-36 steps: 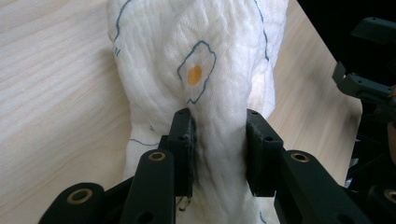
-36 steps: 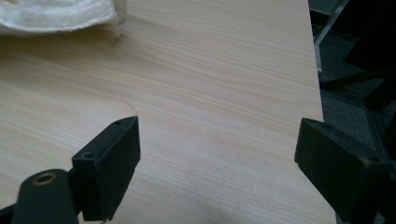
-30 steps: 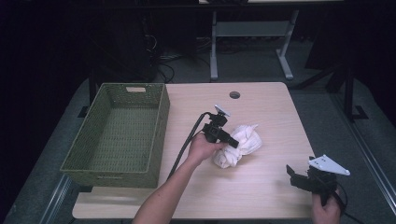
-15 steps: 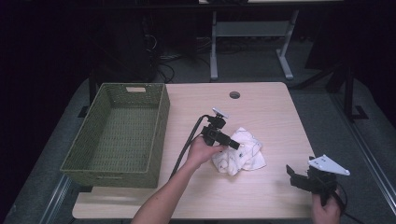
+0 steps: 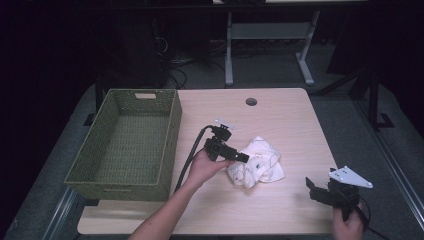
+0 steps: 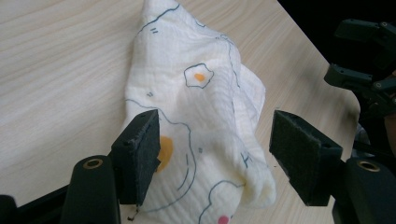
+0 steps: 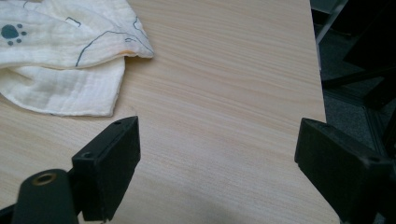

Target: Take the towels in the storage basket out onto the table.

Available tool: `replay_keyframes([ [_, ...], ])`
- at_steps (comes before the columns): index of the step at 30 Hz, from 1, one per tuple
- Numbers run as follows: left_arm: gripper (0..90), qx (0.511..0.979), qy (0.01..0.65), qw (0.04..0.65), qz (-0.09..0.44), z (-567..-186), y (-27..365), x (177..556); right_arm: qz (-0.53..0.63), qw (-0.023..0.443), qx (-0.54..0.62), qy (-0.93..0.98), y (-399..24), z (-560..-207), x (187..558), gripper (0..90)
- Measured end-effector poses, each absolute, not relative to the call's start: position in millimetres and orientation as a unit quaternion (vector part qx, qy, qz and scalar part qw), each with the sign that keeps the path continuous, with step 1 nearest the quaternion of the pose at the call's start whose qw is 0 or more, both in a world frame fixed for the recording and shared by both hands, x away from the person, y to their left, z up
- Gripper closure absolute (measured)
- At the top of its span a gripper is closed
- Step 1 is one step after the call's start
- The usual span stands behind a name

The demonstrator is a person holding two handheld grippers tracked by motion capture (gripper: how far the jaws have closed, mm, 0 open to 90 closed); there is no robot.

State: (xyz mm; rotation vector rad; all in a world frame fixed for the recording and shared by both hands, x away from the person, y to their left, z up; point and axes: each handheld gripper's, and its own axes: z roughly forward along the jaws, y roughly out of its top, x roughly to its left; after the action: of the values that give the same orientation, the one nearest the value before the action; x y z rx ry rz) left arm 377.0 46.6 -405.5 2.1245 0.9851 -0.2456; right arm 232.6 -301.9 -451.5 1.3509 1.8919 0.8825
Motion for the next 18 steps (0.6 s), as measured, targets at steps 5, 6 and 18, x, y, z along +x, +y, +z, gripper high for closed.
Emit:
replay_keyframes([
  [5,28.7,0.83,0.385,0.394,-0.089,-404,58,366,0.335,0.32,0.515,0.721,-302,-452,233,13.9],
  [6,28.2,0.83,0.385,0.394,-0.086,-405,59,364,0.335,0.32,0.516,0.72,-302,-452,233,13.9],
  [18,27.0,0.834,0.372,0.401,-0.075,-401,70,334,0.334,0.32,0.515,0.721,-301,-453,232,13.9],
])
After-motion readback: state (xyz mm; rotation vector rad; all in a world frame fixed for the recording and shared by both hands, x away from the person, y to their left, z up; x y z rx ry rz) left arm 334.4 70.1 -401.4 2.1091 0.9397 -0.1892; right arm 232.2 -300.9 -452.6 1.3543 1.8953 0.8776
